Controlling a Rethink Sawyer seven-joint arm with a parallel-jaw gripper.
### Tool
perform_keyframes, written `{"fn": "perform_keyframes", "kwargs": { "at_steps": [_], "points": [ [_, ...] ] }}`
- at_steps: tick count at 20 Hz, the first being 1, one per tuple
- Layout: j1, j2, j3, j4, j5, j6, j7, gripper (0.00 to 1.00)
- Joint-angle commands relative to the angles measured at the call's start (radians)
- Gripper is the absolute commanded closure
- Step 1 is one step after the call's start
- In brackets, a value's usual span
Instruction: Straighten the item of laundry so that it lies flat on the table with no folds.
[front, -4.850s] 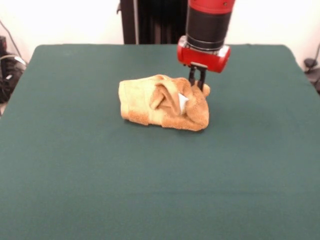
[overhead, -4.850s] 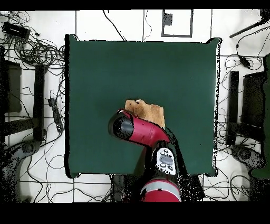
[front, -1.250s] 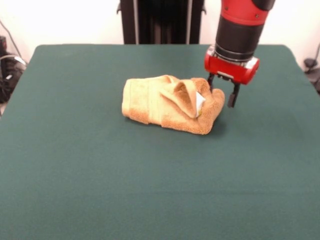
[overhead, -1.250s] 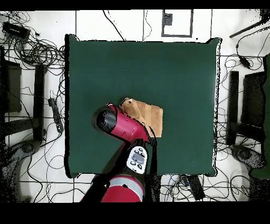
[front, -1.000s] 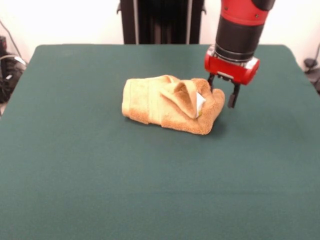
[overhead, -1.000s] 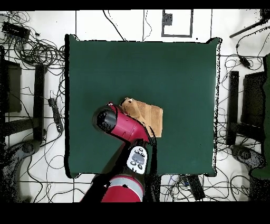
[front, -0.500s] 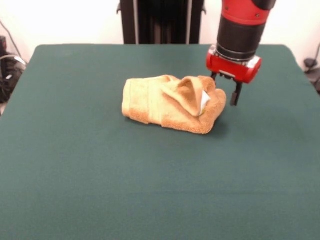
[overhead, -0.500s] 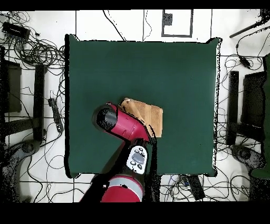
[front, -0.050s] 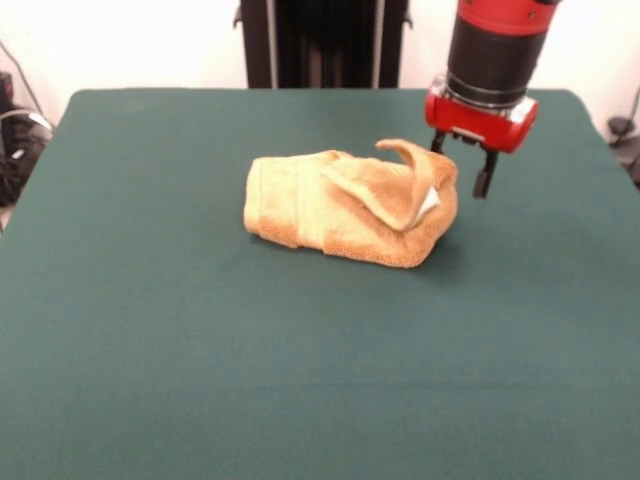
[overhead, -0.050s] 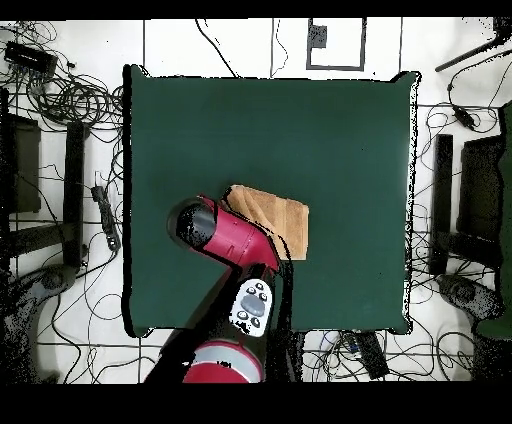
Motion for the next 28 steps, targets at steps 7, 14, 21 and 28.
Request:
{"fn": "perform_keyframes", "kwargs": {
  "at_steps": [7,14,21,28],
  "points": [
    [0.041,-0.028,0.008,0.006,0.058,0.169,0.373,0.0],
    [0.013,-0.07,0.03,0.033,0.058,0.222,0.396,0.0],
    [-0.004,-0.105,0.041,0.058,0.046,0.257,0.397,0.0],
    [0.021,-0.118,0.033,0.06,0.024,0.284,0.399,0.0]
  ]
}}
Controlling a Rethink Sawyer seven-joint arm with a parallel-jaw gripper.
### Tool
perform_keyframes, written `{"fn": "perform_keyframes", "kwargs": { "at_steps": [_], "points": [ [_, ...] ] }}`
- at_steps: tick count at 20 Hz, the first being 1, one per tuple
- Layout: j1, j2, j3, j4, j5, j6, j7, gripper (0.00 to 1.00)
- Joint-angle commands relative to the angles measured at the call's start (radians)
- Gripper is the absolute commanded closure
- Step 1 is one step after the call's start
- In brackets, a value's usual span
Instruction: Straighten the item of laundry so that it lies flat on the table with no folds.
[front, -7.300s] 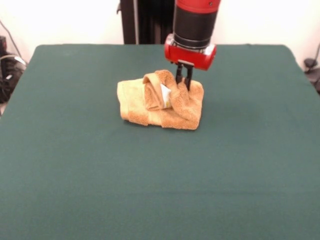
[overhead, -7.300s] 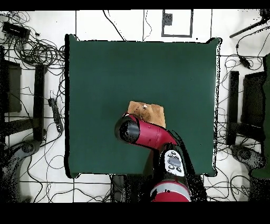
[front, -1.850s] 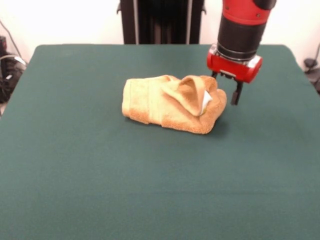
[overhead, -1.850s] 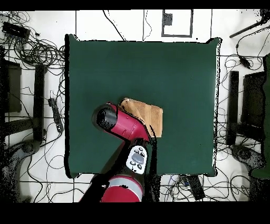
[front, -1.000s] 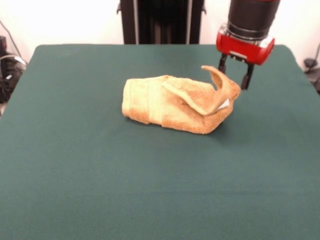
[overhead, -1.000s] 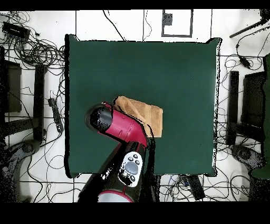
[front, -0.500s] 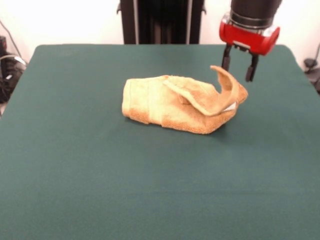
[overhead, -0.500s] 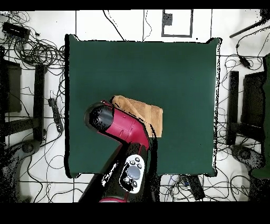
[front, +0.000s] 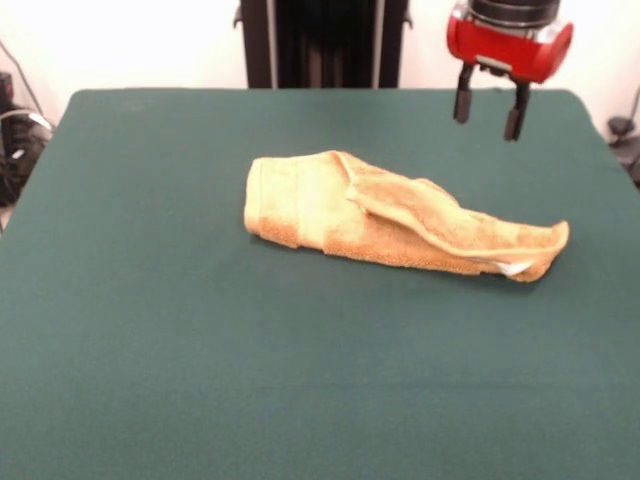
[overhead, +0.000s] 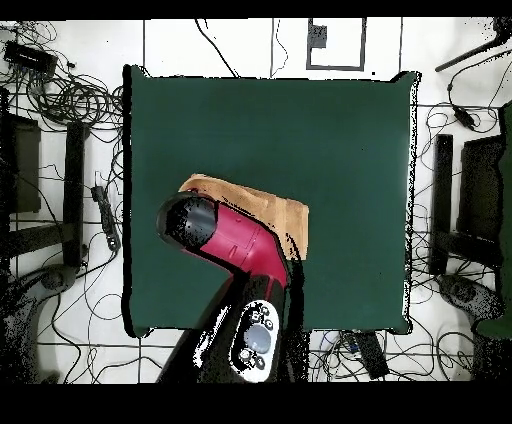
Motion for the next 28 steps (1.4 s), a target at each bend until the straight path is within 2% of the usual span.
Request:
{"fn": "perform_keyframes", "kwargs": {
  "at_steps": [1,9,14,28],
  "points": [
    [0.02,0.021,0.062,0.058,0.017,0.113,0.27,0.0],
    [0.042,0.027,0.062,0.06,0.003,0.078,0.257,0.0],
    [-0.002,0.033,0.098,0.059,-0.034,0.037,0.147,0.0],
    [-0.065,0.062,0.141,0.042,-0.106,-0.047,0.058,0.0]
  ]
}}
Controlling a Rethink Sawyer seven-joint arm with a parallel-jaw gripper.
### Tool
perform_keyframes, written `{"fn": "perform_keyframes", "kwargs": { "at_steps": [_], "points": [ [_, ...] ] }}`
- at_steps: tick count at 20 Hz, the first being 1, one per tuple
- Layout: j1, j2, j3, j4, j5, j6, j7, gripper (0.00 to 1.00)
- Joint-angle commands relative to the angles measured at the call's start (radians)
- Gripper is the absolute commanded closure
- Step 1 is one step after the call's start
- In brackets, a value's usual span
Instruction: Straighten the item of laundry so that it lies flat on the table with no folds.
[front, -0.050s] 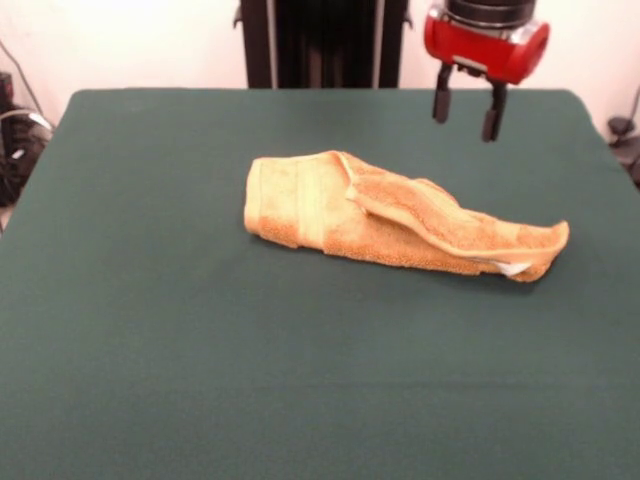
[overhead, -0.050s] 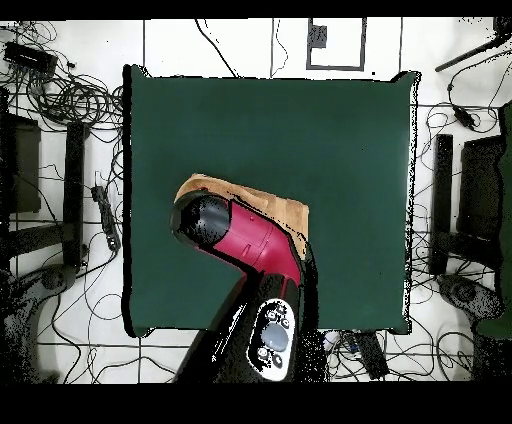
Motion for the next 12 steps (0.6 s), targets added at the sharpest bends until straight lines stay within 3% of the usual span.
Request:
{"fn": "perform_keyframes", "kwargs": {
  "at_steps": [1,12],
  "points": [
    [-0.015,0.067,0.132,0.04,-0.071,-0.059,0.054,0.0],
    [-0.159,0.013,0.27,0.035,-0.293,-0.056,-0.174,0.0]
  ]
}}
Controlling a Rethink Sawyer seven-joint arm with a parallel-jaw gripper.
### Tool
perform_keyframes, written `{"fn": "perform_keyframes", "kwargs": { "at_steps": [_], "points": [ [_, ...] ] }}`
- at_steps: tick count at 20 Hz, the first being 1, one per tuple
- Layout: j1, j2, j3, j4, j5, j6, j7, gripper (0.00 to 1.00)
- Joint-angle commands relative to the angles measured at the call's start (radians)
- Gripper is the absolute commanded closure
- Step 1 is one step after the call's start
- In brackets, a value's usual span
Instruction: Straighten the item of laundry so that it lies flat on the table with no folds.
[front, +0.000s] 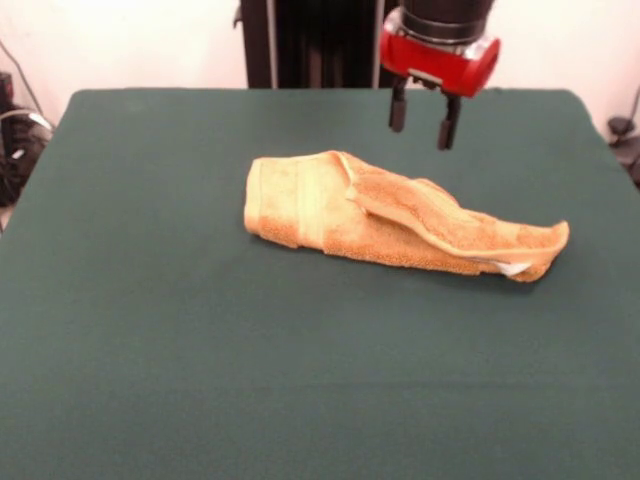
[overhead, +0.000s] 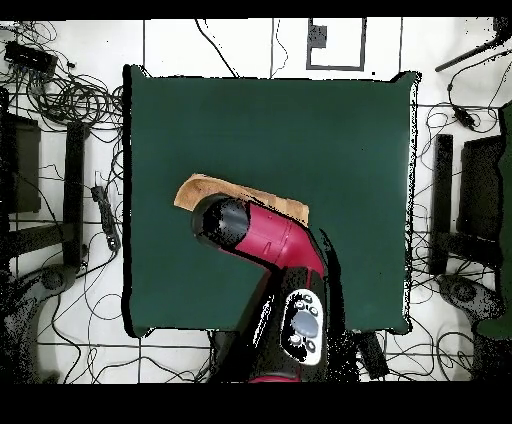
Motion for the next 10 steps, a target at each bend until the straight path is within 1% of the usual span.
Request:
{"fn": "perform_keyframes", "kwargs": {
  "at_steps": [1,10],
  "points": [
    [-0.067,0.018,0.213,0.033,-0.138,-0.034,-0.183,0.0],
    [-0.172,-0.019,0.331,0.061,-0.35,-0.045,-0.21,0.0]
  ]
}}
